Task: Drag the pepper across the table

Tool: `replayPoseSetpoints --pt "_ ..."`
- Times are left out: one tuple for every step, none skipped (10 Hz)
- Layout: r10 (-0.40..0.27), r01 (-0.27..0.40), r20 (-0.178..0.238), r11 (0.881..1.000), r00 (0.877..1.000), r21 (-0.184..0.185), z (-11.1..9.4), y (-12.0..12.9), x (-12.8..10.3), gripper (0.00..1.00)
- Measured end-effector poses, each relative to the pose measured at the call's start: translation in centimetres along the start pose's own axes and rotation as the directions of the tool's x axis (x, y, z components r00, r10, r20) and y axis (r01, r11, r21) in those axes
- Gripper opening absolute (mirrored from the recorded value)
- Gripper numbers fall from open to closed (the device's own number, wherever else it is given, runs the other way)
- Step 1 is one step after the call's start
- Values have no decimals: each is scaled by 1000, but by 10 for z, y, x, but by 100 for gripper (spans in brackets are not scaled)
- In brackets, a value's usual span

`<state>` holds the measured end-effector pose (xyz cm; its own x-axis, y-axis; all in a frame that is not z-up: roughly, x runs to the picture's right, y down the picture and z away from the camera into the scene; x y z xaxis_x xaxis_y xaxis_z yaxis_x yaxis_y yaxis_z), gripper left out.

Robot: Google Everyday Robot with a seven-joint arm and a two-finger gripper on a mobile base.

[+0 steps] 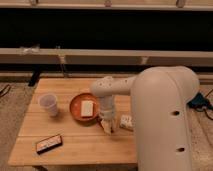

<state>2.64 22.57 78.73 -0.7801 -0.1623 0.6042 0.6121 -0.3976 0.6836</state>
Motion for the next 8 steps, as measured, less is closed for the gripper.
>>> replayPoseSetpoints --pt "-15 15 -7 1000 1000 5 -1 0 -1 60" --pt "-20 20 -14 1000 1000 7 -2 0 -1 68" --pt "-24 24 -30 1000 999 8 -4 2 -1 77" --pt "-29 29 -50 1000 998 9 -8 5 -3 80" --pt "-36 37 -64 999 997 11 -11 7 -3 80" --pt "-45 47 -79 999 996 14 -14 8 -3 80" --pt "-50 52 -99 998 994 17 -18 10 -3 80" --pt "-48 51 -139 999 989 17 -25 16 -1 80"
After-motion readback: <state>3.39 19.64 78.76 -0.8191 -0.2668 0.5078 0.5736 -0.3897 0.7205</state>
